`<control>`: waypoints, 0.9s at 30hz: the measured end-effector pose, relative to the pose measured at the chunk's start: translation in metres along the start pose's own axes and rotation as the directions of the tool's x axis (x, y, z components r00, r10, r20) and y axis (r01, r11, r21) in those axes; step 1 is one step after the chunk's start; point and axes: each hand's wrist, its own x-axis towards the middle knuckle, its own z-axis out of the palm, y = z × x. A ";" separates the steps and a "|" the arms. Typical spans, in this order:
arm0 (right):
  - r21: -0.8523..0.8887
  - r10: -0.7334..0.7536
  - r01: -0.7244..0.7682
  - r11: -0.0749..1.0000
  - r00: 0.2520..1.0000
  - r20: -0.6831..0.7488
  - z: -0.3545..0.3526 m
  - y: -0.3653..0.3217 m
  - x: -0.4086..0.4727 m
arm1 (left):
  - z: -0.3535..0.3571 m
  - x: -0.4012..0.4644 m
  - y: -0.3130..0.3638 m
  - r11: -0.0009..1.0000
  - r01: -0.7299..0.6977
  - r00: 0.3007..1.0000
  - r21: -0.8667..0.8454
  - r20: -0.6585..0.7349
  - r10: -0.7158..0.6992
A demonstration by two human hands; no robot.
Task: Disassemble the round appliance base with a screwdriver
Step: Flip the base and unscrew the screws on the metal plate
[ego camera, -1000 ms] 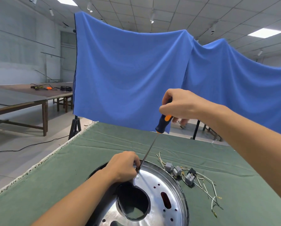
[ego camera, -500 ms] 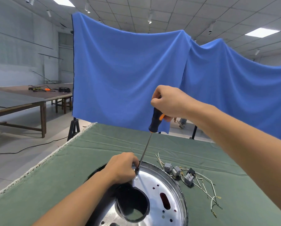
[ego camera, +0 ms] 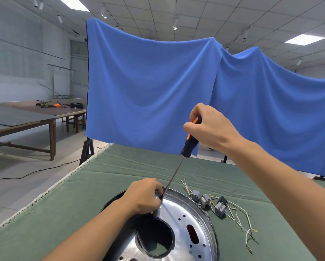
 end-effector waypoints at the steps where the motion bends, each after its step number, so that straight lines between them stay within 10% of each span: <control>1: -0.017 0.034 -0.034 0.999 0.999 0.007 0.000 0.002 -0.001 | 0.000 0.000 0.000 1.000 0.001 1.000 0.001 -0.003 -0.001; 5: -0.115 0.033 -0.034 0.993 0.999 -0.008 -0.003 0.006 -0.002 | 0.001 0.001 -0.001 1.000 0.006 1.000 0.009 -0.011 -0.006; 10: 0.209 0.017 -0.028 0.977 0.999 0.051 -0.008 0.005 -0.007 | 0.002 0.002 0.001 1.000 0.007 1.000 0.022 -0.023 -0.007; 27: 0.543 0.254 -0.031 0.839 0.906 -0.339 -0.009 0.060 -0.038 | 0.003 0.002 -0.002 0.999 -0.025 0.999 0.021 -0.031 0.025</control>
